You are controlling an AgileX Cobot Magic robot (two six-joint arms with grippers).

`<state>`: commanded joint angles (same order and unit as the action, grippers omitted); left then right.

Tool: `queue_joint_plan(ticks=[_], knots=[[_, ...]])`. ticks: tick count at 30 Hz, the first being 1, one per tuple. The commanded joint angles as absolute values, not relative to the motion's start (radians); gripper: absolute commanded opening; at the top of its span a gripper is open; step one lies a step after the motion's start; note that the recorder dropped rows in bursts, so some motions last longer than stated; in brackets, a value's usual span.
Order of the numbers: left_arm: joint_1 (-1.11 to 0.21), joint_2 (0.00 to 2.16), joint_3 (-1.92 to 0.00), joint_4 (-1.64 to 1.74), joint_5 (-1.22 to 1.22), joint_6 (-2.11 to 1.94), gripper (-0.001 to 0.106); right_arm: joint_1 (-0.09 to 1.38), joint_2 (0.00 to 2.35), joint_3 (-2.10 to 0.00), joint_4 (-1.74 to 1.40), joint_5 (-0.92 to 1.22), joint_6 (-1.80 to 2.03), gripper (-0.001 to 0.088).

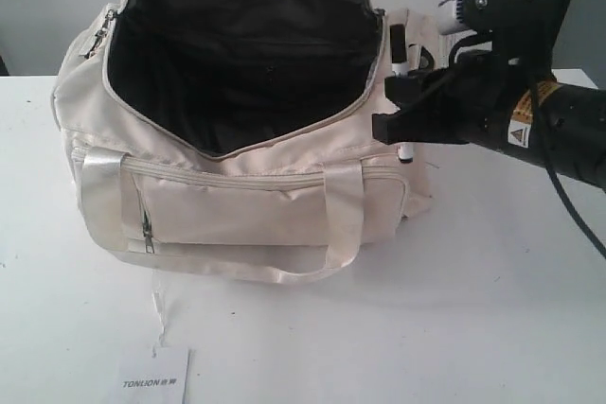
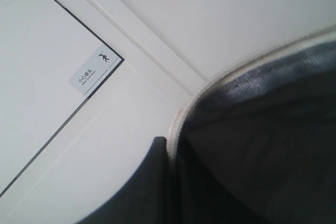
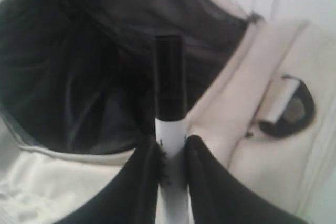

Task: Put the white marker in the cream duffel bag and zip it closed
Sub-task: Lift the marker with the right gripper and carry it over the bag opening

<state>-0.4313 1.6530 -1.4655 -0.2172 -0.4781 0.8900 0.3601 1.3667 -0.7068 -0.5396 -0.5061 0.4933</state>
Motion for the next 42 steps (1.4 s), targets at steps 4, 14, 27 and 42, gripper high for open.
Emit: queue_joint_plan(ticks=[4, 14, 27, 42], knots=[[-0.431, 1.653, -1.465, -0.217, -0.478, 0.89, 0.0, 0.36, 1.367, -0.709, -0.54, -0.612, 0.493, 0.0], [-0.431, 1.653, -1.465, -0.217, -0.478, 0.89, 0.0, 0.36, 1.384, -0.774, -0.588, -0.808, 0.49, 0.0], [-0.431, 1.653, -1.465, -0.217, -0.478, 0.89, 0.0, 0.449, 1.688, -1.007, -0.624, -0.93, 0.358, 0.0], [-0.431, 1.653, -1.465, -0.217, -0.478, 0.89, 0.0, 0.449, 1.805, -1.072, -0.514, -0.891, 0.359, 0.0634]])
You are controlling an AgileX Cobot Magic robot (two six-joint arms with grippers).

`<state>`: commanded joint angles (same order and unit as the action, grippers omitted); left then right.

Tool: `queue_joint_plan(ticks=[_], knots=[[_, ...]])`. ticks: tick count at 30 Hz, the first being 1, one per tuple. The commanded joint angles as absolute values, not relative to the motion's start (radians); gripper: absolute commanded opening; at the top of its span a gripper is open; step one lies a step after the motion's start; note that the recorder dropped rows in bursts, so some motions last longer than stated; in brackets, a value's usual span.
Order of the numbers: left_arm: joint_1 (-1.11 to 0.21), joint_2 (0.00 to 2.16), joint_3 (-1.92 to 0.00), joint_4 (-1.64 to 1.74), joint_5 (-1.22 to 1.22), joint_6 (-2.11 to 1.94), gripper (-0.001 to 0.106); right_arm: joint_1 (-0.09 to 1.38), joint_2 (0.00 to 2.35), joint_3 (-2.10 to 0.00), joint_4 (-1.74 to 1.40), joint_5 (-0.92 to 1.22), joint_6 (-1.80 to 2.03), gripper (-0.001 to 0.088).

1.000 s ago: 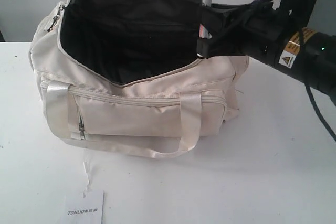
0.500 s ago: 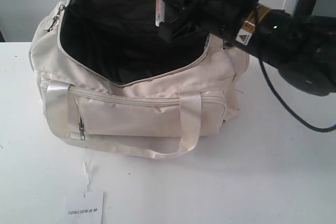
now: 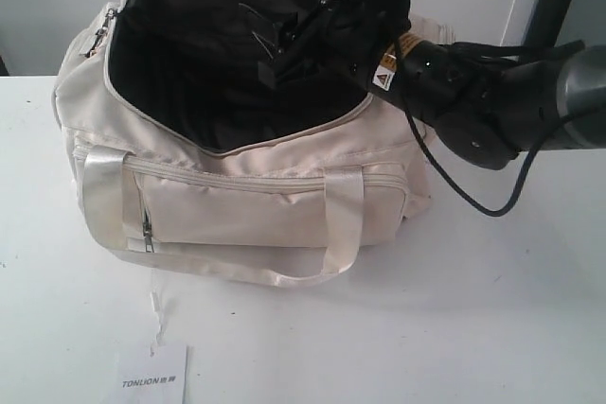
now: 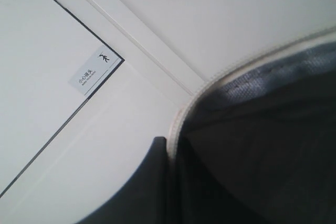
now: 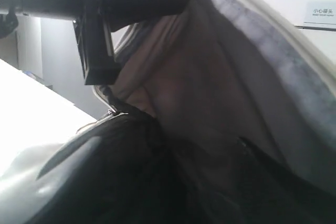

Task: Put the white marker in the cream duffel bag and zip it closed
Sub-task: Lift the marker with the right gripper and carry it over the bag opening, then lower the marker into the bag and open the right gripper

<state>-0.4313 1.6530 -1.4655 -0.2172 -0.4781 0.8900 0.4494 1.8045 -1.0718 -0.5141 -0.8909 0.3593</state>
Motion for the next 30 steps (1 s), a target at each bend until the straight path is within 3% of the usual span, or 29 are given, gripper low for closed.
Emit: queue_joint_plan(ticks=[3, 7, 18, 30], knots=[[-0.431, 1.653, -1.465, -0.217, -0.478, 0.89, 0.0, 0.449, 1.798, -1.072, -0.531, -0.891, 0.448, 0.0619], [-0.431, 1.653, -1.465, -0.217, -0.478, 0.89, 0.0, 0.449, 1.782, -1.072, -0.629, -0.884, 0.518, 0.0519], [-0.431, 1.653, -1.465, -0.217, -0.478, 0.89, 0.0, 0.449, 1.628, -1.072, -1.138, -0.631, 0.847, 0.0], [-0.431, 1.653, -1.465, -0.217, -0.478, 0.89, 0.0, 0.449, 1.513, -1.072, -1.744, -0.569, 1.444, 0.0]])
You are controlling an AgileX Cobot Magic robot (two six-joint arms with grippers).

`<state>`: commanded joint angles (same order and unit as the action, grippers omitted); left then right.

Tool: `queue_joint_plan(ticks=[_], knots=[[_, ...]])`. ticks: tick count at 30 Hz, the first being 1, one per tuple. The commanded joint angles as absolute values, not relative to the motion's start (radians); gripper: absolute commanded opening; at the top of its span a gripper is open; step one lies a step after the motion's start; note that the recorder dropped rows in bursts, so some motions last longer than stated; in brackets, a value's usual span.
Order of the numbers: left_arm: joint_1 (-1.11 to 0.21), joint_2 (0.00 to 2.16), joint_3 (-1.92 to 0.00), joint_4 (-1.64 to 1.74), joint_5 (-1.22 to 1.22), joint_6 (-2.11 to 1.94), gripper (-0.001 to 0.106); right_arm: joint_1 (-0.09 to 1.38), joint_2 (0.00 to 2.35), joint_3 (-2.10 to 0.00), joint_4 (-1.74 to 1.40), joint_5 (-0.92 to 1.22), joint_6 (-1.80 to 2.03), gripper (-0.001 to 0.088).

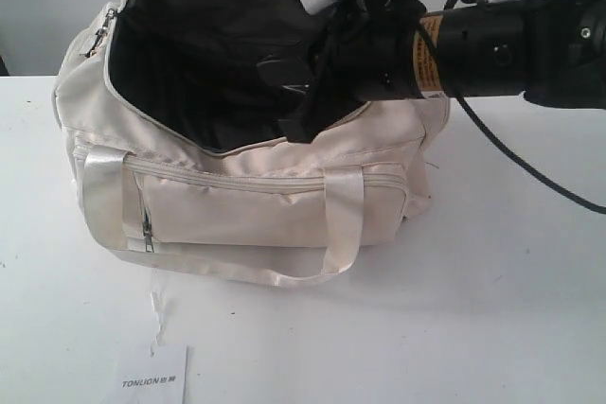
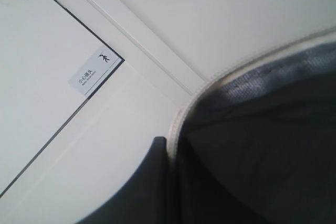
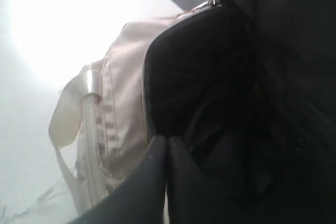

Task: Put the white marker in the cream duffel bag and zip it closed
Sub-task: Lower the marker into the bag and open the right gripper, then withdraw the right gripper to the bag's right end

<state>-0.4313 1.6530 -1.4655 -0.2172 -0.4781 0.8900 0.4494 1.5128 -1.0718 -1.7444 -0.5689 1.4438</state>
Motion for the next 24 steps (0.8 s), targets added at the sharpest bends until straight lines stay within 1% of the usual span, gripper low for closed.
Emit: queue_joint_plan(ticks=[4, 11, 18, 20, 24], knots=[[-0.431, 1.653, -1.465, -0.217, -0.478, 0.89, 0.0, 0.447, 1.484, -1.054, -1.744, -0.573, 1.525, 0.0], [-0.431, 1.653, -1.465, -0.217, -0.478, 0.89, 0.0, 0.447, 1.434, -1.023, -1.744, -0.606, 1.519, 0.0], [-0.431, 1.653, -1.465, -0.217, -0.478, 0.89, 0.0, 0.447, 1.309, -0.95, -1.744, -0.368, 1.402, 0.0], [-0.431, 1.653, -1.465, -0.217, -0.478, 0.89, 0.0, 0.447, 1.27, -0.932, -1.744, -0.268, 1.356, 0.0], [-0.431, 1.653, -1.465, -0.217, -0.478, 0.89, 0.0, 0.447, 1.198, -0.898, -1.744, 0.011, 1.26, 0.0]])
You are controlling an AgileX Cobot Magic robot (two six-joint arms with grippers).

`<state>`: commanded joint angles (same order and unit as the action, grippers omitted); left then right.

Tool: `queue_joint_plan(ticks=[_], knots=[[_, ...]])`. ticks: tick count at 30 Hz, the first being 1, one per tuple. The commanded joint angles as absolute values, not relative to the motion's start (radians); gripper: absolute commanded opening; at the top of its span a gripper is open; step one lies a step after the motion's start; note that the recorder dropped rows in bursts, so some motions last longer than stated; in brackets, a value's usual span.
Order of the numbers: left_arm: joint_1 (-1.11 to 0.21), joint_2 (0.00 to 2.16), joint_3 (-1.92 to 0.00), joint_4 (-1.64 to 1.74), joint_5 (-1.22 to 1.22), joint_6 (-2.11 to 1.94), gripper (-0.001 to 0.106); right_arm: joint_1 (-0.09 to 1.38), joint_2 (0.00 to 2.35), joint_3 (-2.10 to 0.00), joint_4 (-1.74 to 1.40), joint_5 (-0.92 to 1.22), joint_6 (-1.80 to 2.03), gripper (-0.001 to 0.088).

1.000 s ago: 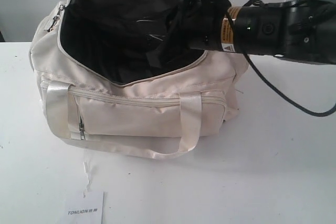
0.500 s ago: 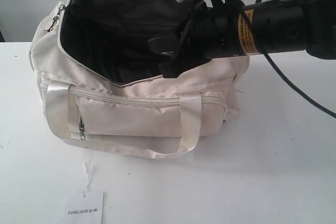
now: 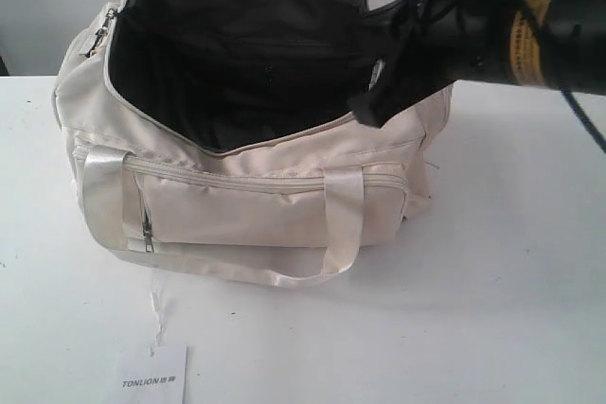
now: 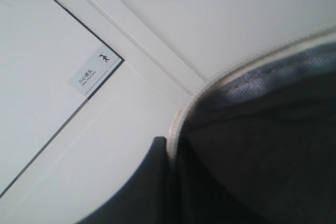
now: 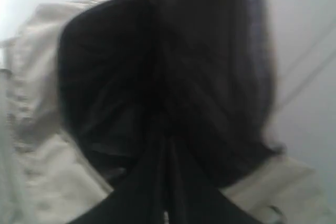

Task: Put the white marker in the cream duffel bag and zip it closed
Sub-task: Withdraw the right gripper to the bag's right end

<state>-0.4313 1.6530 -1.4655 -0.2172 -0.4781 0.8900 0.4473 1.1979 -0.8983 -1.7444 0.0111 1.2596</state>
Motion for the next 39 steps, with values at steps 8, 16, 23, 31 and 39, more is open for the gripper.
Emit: queue_joint_plan(ticks=[8, 16, 23, 31, 39], knots=[[-0.431, 1.653, -1.465, -0.217, -0.478, 0.89, 0.0, 0.447, 1.179, -0.882, -1.701, 0.506, 1.04, 0.0], [-0.431, 1.653, -1.465, -0.217, -0.478, 0.89, 0.0, 0.447, 1.179, -0.882, -1.119, 0.696, 0.57, 0.0], [-0.431, 1.653, -1.465, -0.217, -0.478, 0.89, 0.0, 0.447, 1.179, -0.882, -0.47, 0.642, 0.152, 0.0], [-0.431, 1.653, -1.465, -0.217, -0.478, 0.89, 0.0, 0.447, 1.179, -0.882, -0.064, 0.623, -0.227, 0.0], [-0.431, 1.653, -1.465, -0.217, -0.478, 0.89, 0.0, 0.447, 1.179, -0.882, -0.054, 0.601, -0.229, 0.0]])
